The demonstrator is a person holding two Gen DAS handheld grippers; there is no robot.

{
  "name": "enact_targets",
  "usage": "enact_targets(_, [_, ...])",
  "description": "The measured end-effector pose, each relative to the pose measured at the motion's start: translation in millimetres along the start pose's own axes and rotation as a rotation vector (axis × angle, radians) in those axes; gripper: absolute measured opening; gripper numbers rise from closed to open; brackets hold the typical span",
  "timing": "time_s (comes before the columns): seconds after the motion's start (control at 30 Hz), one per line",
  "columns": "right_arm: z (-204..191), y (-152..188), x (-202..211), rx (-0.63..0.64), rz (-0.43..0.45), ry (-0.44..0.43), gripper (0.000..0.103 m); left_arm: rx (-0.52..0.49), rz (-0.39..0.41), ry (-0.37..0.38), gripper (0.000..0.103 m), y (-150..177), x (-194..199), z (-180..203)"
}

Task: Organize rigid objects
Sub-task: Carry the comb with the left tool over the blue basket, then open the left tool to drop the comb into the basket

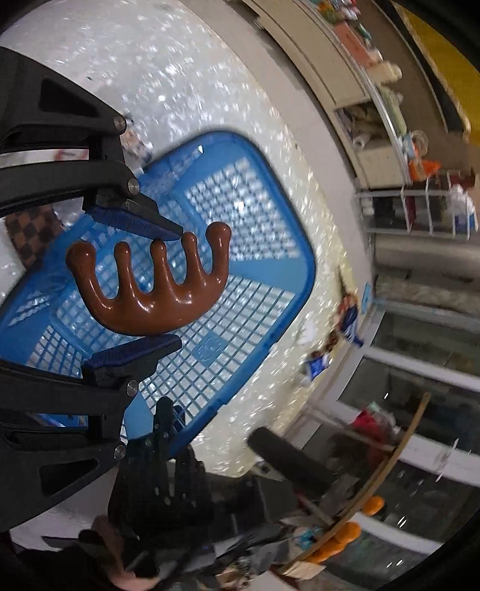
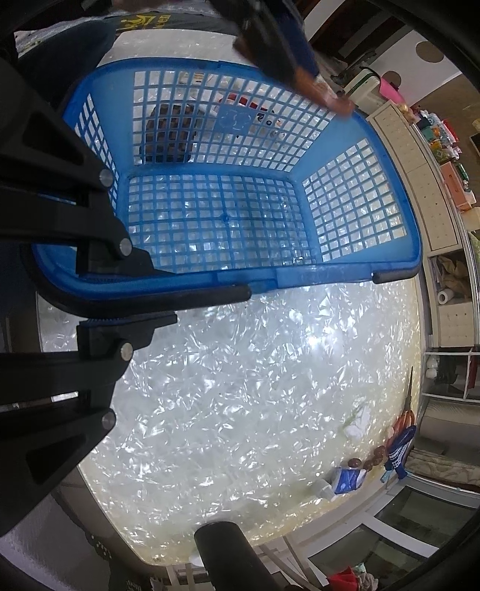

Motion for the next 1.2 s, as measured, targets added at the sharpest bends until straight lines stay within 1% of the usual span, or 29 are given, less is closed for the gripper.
enact_targets(0.13, [-1,1,-1,-0.008,-0.001,-0.012,0.013,-0.045,-0.035,0.046,0.056,1,-27,3])
enact_targets(0.27, [0,2,-2,-0.016,-0.003,-0.027,0.013,-0.075,-0.083,0.071,0.056,2,-46,3])
enact_targets(0.3, [0,2,-3,-0.016,-0.004,-0.027,0.013,-0.096,-0.086,0.058,0.056,3,-47,2])
enact_targets(0.47, [-1,2,-5,-0.022,-0.005,-0.032,0.013,-0.153,-0.13,0.055,0.056,3,-57,5])
enact_targets(0.57, [0,3,-8,-0.026,-0.008,-0.037,0.013,-0.202,-0.145,0.024,0.057,3,-65,6])
enact_targets(0.63, [0,2,-8,-0.029,-0.008,-0.042,0.013,-0.229,-0.154,0.018,0.057,3,-69,7])
enact_targets(0.77, [0,2,-8,-0.029,-0.008,-0.045,0.013,-0.249,-0.187,0.002,0.057,4,-75,5])
enact_targets(0.83, [0,2,-8,-0.03,-0.007,-0.045,0.013,-0.252,-0.21,-0.031,0.057,6,-78,1])
enact_targets(0.9, [1,2,-8,-0.03,-0.005,-0.046,0.013,-0.247,-0.211,-0.026,0.057,5,-78,0])
enact_targets(1.03, [0,3,-8,-0.027,-0.004,-0.049,0.013,-0.252,-0.206,-0.042,0.057,5,-77,-4])
enact_targets(1.1, [0,3,-8,-0.027,-0.004,-0.048,0.013,-0.258,-0.2,-0.048,0.062,4,-75,-4])
enact_targets(1.13, [0,3,-8,-0.027,-0.003,-0.048,0.013,-0.262,-0.194,-0.055,0.069,3,-75,-3])
enact_targets(1.17, [0,3,-8,-0.028,-0.003,-0.047,0.013,-0.265,-0.191,-0.068,0.08,2,-73,-4])
enact_targets(1.2, [0,3,-8,-0.029,-0.003,-0.048,0.013,-0.258,-0.186,-0.066,0.083,0,-72,-5])
Point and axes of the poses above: each gripper's, at about its wrist camera, not at the fingertips, and x roughly against the way its jaws point, z to its right, y to its underside, the point moved 8 cm from there along -x, roughly the way its jaws point, and after that the axes turned 14 degrees about -x, right-handed, at the moved point
